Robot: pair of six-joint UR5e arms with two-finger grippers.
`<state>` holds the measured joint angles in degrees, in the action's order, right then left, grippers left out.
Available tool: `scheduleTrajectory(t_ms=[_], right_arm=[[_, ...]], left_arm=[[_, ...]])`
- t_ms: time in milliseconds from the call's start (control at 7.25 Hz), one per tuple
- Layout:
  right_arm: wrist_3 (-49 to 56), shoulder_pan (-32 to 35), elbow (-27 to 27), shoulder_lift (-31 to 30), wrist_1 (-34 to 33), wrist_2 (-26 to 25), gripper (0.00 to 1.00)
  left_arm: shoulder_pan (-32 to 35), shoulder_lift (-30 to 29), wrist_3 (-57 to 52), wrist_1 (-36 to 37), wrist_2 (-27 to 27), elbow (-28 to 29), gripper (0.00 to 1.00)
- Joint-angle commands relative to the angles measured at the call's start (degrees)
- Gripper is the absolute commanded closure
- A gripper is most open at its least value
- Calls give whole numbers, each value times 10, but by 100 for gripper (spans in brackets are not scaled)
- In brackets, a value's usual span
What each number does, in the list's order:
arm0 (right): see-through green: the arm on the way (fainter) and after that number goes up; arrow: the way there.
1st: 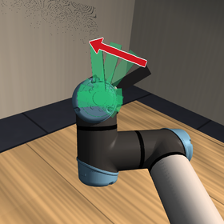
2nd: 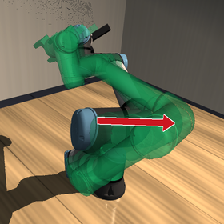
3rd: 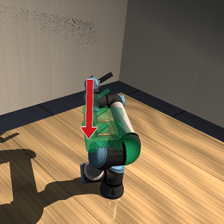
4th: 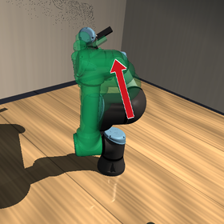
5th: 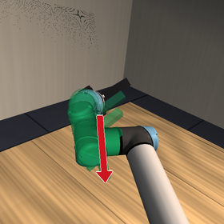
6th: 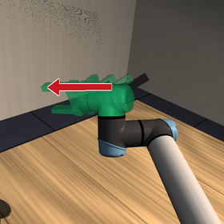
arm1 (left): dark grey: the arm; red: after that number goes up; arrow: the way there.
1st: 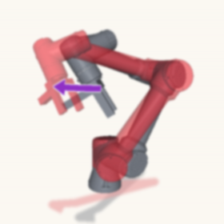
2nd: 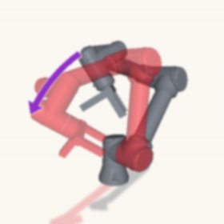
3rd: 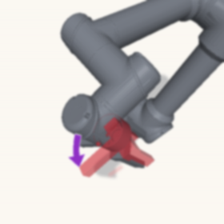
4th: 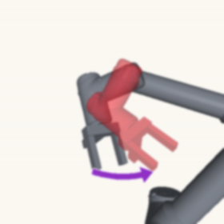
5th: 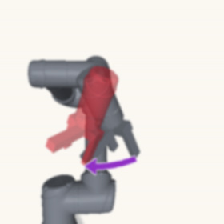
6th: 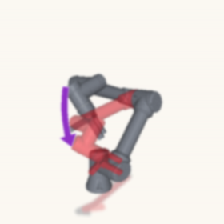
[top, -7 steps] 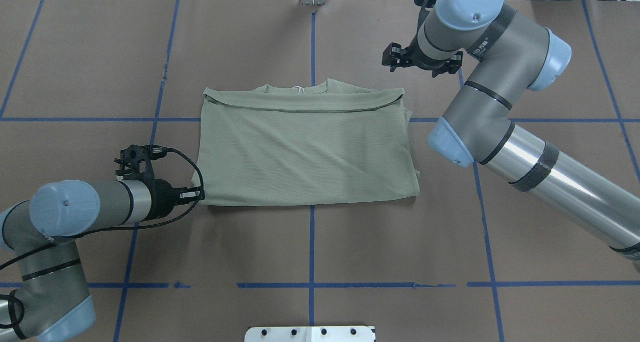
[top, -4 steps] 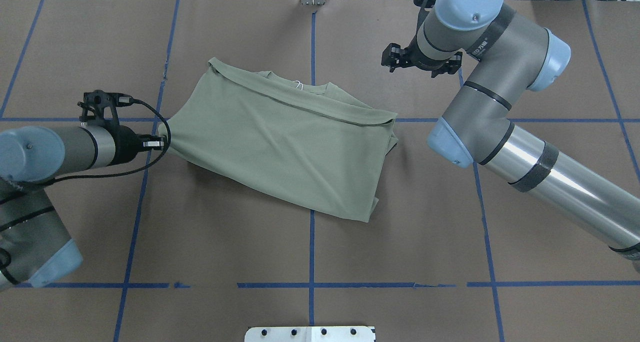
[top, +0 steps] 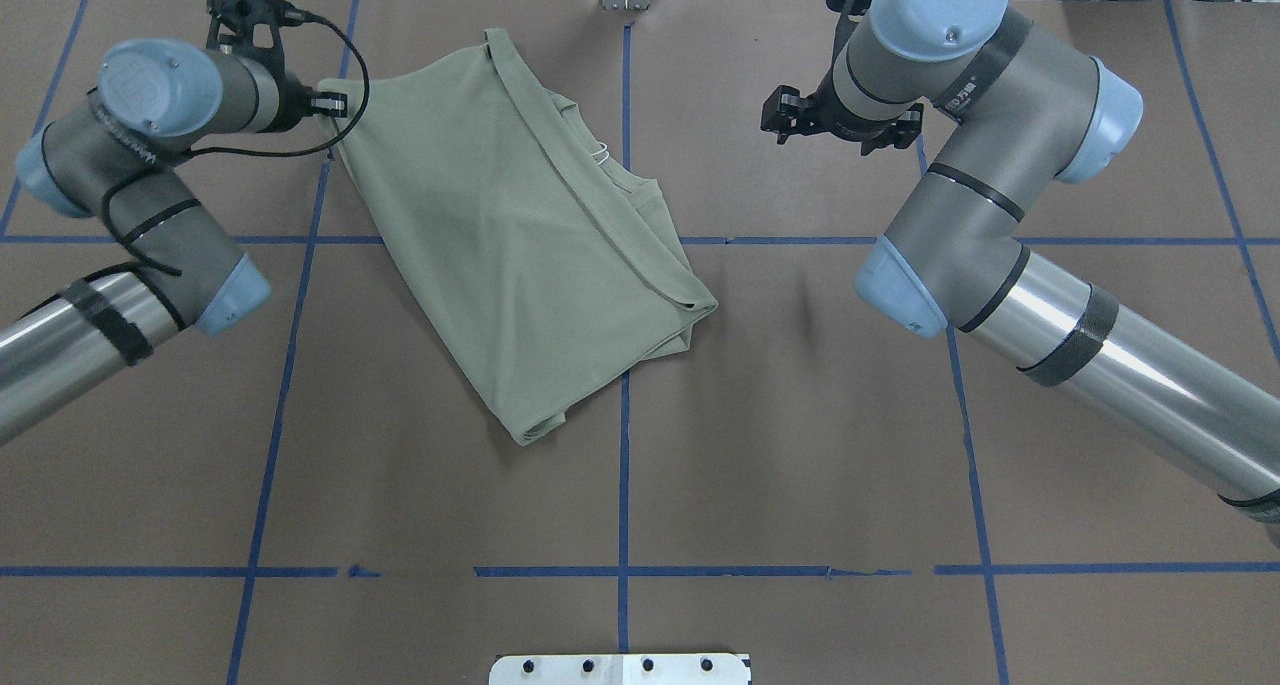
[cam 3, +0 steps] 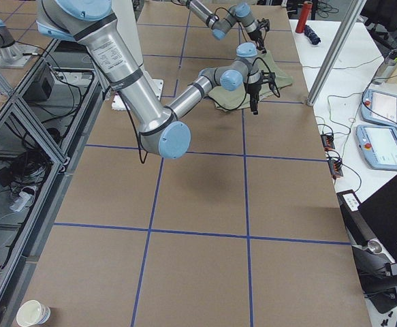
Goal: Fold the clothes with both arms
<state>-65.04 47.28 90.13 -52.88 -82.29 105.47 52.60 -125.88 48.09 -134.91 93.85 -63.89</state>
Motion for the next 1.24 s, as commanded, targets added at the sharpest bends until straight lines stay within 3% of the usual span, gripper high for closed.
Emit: scheduleTrajectory(t_ms=[0, 138, 276, 414, 552, 690, 828, 966, 1103], right_arm=[[-4, -3, 14, -3, -2, 0, 0], [-9, -11, 12, -1, 1, -3, 0], [-31, -24, 8, 8, 1, -4, 0], [-66, -43, 1, 20, 8, -19, 0], [-117, -56, -48, 67, 29, -53, 0], [-149, -68, -147, 141, 58, -64, 4], [-203, -82, -238, 195, 104, -89, 12], [-215, -102, -280, 206, 147, -119, 26], [-222, -118, -303, 210, 177, -133, 33]], left_arm=[[32, -78, -74, -7, -5, 111, 100], [39, -72, -120, -33, -5, 111, 42], [39, -54, -120, -72, -2, 105, 0], [40, -28, -119, -92, 15, 68, 0], [41, 0, -116, -97, 74, 29, 0], [40, 17, -111, -97, 84, -6, 0], [34, 26, -97, -97, 85, -22, 0], [30, 27, -93, -97, 85, -22, 0], [30, 27, -93, -98, 85, -26, 0]])
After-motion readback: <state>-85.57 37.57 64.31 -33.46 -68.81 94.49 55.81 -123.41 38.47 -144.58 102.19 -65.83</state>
